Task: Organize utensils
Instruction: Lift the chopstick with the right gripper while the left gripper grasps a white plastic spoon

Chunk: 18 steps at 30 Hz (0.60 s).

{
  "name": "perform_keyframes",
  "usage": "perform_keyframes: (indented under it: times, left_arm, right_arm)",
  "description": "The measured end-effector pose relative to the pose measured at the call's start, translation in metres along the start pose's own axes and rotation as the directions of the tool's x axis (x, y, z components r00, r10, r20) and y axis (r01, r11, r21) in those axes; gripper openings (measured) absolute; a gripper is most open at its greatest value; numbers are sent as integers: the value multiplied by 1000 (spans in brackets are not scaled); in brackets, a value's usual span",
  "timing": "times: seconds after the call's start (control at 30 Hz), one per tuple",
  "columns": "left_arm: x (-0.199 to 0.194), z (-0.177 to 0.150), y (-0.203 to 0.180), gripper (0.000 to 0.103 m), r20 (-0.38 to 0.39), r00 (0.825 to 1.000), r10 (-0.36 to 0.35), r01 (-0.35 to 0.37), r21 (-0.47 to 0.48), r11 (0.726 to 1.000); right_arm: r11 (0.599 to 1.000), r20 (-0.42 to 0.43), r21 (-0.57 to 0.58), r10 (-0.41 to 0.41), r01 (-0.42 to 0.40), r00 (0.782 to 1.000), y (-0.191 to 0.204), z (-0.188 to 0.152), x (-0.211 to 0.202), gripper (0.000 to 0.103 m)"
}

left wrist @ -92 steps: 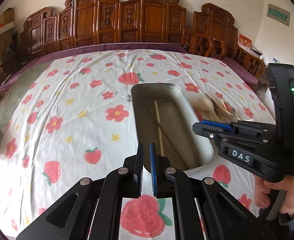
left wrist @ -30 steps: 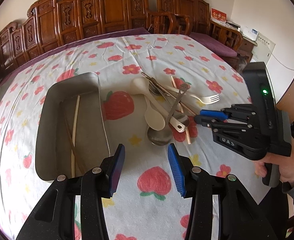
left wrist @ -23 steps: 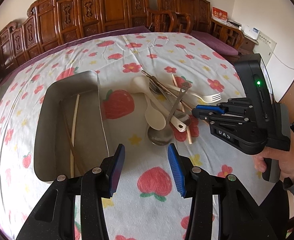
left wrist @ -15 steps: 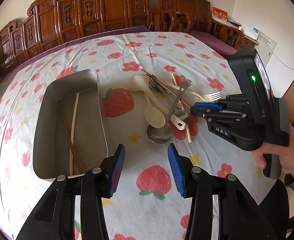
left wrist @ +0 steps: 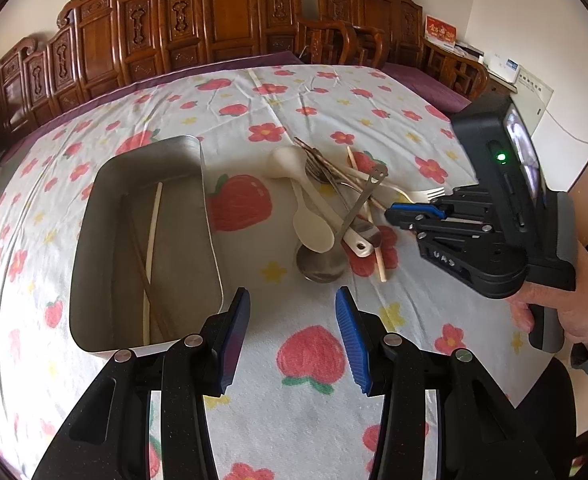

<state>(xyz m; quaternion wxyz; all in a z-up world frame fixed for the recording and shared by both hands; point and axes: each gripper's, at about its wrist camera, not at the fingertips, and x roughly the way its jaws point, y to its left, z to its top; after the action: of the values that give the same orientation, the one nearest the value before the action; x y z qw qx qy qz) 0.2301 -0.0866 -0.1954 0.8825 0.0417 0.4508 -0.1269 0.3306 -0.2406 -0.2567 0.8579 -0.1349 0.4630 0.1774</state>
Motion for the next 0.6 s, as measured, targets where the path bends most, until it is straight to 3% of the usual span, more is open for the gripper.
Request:
perform_keyframes:
  times: [0.17, 0.4, 0.6]
  left_arm:
    - [1, 0, -1, 42, 0, 1000, -7, 7, 1, 1000]
    - [4, 3, -9, 42, -5, 1000, -14, 14, 19, 1000]
    - [14, 18, -13, 42, -12, 1000, -22, 22, 18, 1000]
  right_arm:
    - [997, 51, 53, -56, 53, 997, -15, 2, -21, 6]
    - [983, 36, 115, -145, 140, 989, -47, 0, -34, 6]
    - [982, 42, 160, -110, 102, 993, -59, -21, -47, 6]
